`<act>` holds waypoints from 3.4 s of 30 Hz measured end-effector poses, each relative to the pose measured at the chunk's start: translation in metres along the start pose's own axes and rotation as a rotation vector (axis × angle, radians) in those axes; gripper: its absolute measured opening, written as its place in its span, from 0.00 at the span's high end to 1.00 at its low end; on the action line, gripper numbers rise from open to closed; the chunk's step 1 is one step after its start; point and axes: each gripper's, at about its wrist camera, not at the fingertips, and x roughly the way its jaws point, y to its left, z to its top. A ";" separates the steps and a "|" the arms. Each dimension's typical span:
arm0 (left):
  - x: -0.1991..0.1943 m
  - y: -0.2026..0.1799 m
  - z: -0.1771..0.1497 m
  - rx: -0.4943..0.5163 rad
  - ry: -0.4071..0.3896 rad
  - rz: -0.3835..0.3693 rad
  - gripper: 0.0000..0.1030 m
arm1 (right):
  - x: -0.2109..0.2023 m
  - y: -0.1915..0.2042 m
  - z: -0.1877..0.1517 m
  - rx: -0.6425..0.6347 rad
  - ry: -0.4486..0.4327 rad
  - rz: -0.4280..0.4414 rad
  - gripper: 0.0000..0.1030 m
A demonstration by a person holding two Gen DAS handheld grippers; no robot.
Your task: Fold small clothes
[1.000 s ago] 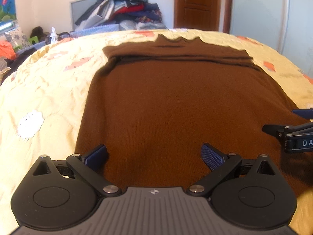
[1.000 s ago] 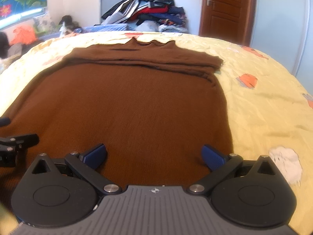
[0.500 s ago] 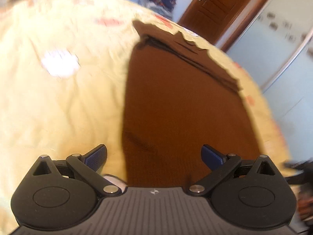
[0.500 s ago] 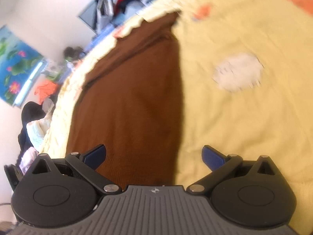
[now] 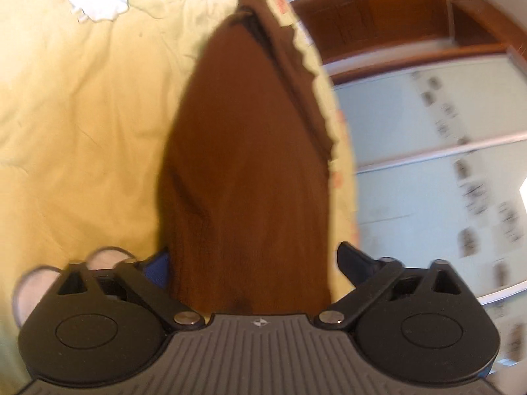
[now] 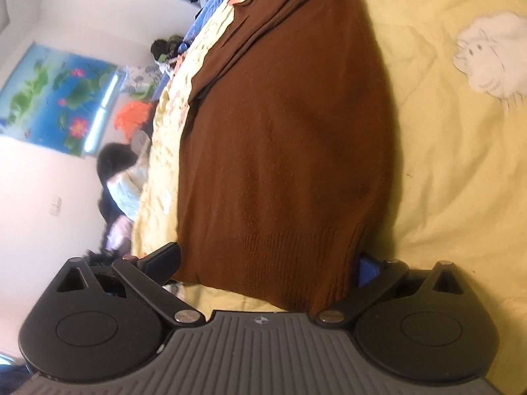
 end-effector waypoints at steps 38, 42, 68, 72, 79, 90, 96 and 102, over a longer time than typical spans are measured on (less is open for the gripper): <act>0.164 -0.092 0.325 0.189 -0.354 0.175 0.81 | 0.067 -0.030 0.344 0.113 -0.529 0.027 0.02; 0.110 -0.083 0.260 0.275 -0.455 0.255 0.20 | 0.035 -0.021 0.292 -0.005 -0.513 0.033 0.01; 0.059 -0.072 0.159 0.228 -0.192 0.159 0.92 | 0.025 -0.013 0.176 -0.101 -0.237 -0.011 0.82; 0.043 -0.054 0.111 0.293 -0.115 0.222 0.86 | 0.000 -0.019 0.131 -0.098 -0.197 -0.014 0.82; 0.003 -0.073 0.130 0.504 -0.349 0.445 0.68 | -0.033 -0.025 0.131 -0.068 -0.364 -0.056 0.19; 0.178 -0.135 0.141 1.229 -0.234 0.628 0.27 | 0.084 0.033 0.277 -0.393 -0.267 -0.374 0.28; 0.191 -0.109 0.181 1.078 -0.208 0.655 0.94 | 0.112 0.028 0.279 -0.434 -0.201 -0.372 0.87; 0.169 -0.122 0.203 0.968 -0.322 0.619 0.94 | 0.071 0.037 0.282 -0.426 -0.380 -0.302 0.90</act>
